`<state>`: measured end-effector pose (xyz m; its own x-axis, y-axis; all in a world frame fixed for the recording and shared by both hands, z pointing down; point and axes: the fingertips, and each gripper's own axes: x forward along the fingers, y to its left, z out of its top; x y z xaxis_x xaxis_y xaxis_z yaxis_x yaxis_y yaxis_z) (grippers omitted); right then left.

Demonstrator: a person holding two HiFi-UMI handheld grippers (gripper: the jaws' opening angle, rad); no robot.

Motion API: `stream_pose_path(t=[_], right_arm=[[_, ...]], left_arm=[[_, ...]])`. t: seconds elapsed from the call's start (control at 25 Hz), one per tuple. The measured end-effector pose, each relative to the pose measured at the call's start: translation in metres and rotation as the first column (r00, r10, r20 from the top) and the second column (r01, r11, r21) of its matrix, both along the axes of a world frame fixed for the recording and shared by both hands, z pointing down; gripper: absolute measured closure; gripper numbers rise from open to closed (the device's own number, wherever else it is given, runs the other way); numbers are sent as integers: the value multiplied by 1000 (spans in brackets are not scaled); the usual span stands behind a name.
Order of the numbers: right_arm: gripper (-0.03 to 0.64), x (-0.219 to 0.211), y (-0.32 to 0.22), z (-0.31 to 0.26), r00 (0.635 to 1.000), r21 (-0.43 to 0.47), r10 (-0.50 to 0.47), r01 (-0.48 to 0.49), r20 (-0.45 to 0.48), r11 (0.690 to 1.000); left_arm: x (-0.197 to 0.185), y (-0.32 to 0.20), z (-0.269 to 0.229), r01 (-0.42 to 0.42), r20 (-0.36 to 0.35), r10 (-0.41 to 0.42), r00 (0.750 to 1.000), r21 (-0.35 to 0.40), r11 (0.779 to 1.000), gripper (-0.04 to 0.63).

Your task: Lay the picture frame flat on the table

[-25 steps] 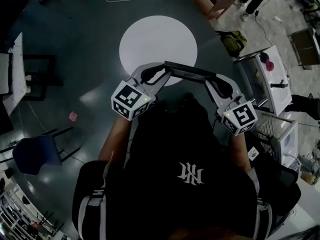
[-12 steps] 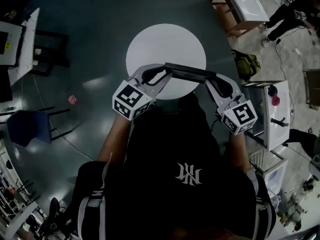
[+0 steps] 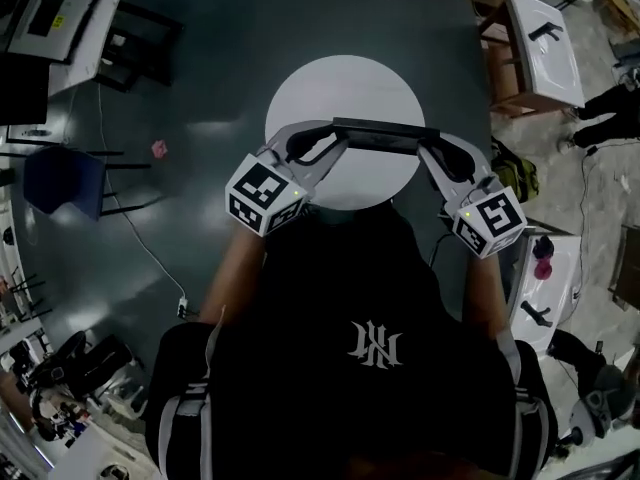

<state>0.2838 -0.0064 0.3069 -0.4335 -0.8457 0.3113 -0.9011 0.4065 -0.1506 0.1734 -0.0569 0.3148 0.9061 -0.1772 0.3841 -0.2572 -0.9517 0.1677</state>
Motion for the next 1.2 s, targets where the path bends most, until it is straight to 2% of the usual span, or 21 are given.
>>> stream_pose_path(t=[0.12, 0.28, 0.48, 0.64, 0.84, 1.08, 1.2], right_arm=[[548, 6, -21, 8, 997, -10, -77, 78, 30, 997], [548, 6, -46, 23, 981, -35, -182, 185, 64, 982], [548, -7, -71, 50, 947, -64, -304, 311, 106, 948], [548, -25, -86, 78, 925, -101, -347, 364, 153, 926], [546, -58, -98, 119, 909, -154, -364, 398, 204, 905], [545, -90, -114, 181, 923, -243, -325, 370, 208, 896], [543, -106, -121, 218, 929, -290, -297, 354, 221, 889]], left_arm=[[0, -10, 6, 97, 24, -97, 995, -7, 995, 512], [-2, -24, 18, 220, 60, -218, 974, -26, 975, 512], [-19, -31, 43, 363, 113, -355, 928, -65, 929, 512], [-38, -33, 66, 451, 154, -434, 888, -94, 888, 511], [-71, -36, 104, 521, 206, -489, 848, -151, 840, 511], [-103, -44, 172, 535, 219, -490, 844, -278, 798, 511], [-120, -53, 210, 542, 238, -488, 840, -309, 781, 512]])
